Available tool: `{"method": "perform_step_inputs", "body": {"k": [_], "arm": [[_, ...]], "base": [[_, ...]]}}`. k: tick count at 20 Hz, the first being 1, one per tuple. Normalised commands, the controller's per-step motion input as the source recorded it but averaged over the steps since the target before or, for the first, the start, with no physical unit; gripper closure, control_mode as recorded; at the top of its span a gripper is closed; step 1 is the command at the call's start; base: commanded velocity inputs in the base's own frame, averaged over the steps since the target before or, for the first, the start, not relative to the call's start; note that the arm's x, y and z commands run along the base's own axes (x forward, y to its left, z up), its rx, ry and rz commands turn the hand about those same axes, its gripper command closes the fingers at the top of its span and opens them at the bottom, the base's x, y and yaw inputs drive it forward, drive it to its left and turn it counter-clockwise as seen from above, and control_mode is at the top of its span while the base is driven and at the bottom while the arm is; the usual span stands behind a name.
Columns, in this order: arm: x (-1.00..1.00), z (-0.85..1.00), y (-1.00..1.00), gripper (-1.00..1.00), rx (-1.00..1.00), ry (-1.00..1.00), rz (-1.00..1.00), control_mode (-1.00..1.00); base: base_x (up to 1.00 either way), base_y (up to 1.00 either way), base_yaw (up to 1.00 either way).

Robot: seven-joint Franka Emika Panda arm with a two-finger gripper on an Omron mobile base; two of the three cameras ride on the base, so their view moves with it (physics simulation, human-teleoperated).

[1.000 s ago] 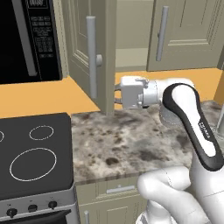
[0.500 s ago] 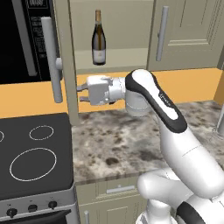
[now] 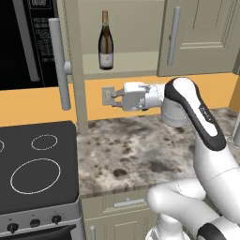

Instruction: Open the cabinet directly in front. Then move the wine and the cup to the dining counter with the jar on it.

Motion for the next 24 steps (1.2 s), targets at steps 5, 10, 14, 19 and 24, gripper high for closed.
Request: {"method": "perform_step_inputs", "body": {"k": [5, 10, 14, 19, 24], "arm": [[-0.4, 0.44, -1.0, -1.0, -0.02, -0.06, -0.21, -1.0], [-0.43, 0.63, -1.0, -1.0, -0.12, -0.1, -0.27, -1.0], [-0.49, 0.34, -0.78, -1.0, -0.28, -0.16, -0.29, -1.0], [-0.39, 0.16, -0.73, -1.0, -0.31, -0.16, -0.38, -1.0], [-0.36, 0.02, -0.48, -1.0, -0.25, -0.29, -0.42, -1.0]], "base": [[0.0, 0.0, 0.0], [0.0, 0.0, 0.0], [0.0, 0.0, 0.0], [0.0, 0.0, 0.0], [0.0, 0.0, 0.0]]}}
